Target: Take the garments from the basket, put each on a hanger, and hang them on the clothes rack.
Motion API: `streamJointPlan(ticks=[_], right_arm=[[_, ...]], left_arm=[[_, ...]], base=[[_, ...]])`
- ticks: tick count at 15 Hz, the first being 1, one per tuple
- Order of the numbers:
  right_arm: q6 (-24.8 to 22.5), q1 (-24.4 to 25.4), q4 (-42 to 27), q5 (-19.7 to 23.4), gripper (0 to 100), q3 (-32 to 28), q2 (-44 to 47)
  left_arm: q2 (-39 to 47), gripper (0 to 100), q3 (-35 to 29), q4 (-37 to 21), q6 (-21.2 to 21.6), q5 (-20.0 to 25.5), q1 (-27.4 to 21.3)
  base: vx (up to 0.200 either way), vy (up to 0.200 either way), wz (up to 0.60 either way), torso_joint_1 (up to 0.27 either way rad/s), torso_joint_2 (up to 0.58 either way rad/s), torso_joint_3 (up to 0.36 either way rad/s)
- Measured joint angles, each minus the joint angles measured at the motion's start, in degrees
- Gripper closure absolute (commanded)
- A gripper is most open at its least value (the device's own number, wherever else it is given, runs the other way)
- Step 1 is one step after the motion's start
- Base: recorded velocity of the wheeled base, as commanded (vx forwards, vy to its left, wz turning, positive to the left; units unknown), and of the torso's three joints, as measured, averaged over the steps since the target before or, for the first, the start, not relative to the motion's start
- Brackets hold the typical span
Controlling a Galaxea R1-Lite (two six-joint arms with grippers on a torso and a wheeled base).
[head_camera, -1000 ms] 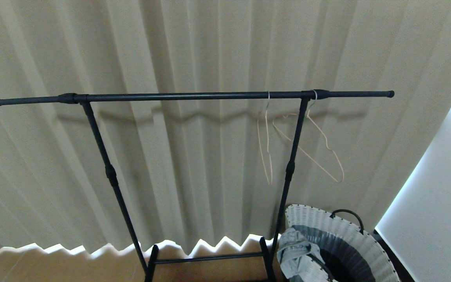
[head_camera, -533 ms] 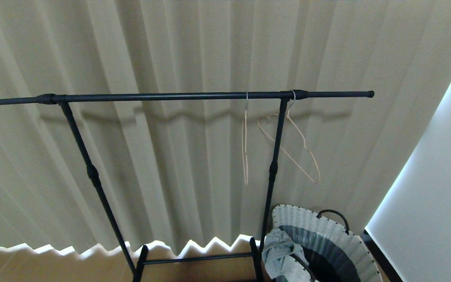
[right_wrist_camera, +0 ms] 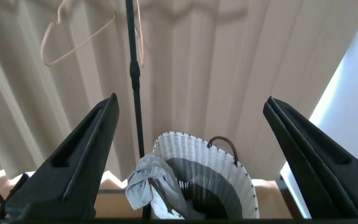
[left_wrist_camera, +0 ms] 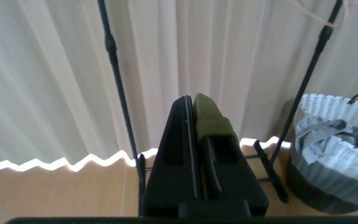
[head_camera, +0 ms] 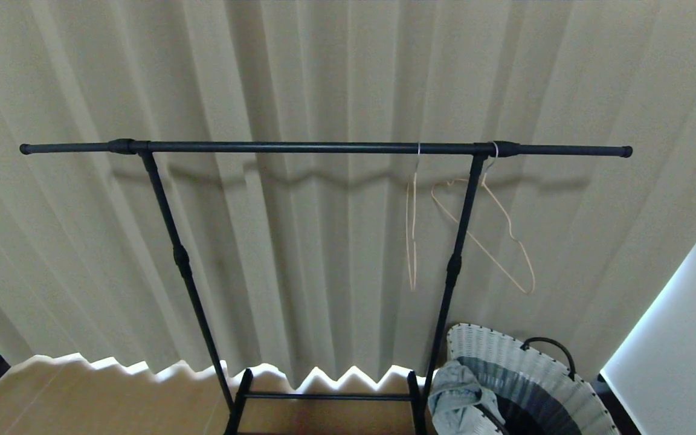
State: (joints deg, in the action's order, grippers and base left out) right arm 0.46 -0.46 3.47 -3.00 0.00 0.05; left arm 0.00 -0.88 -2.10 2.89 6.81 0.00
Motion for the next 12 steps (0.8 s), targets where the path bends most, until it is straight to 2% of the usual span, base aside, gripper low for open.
streamJointPlan(ticks=[1, 12], right_arm=[[0.1, 0.0, 0.0, 0.0, 0, 0.0, 0.0], [-0.5, 0.0, 0.0, 0.0, 0, 0.0, 0.0]], left_arm=[[0.0, 100, 0.0, 0.0, 0.0, 0.0, 0.0], [0.0, 100, 0.0, 0.0, 0.0, 0.1, 0.0]], base=[[0.0, 0.0, 0.0, 0.0, 0.0, 0.0], [0.2, 0.0, 0.0, 0.001, 0.0, 0.0]])
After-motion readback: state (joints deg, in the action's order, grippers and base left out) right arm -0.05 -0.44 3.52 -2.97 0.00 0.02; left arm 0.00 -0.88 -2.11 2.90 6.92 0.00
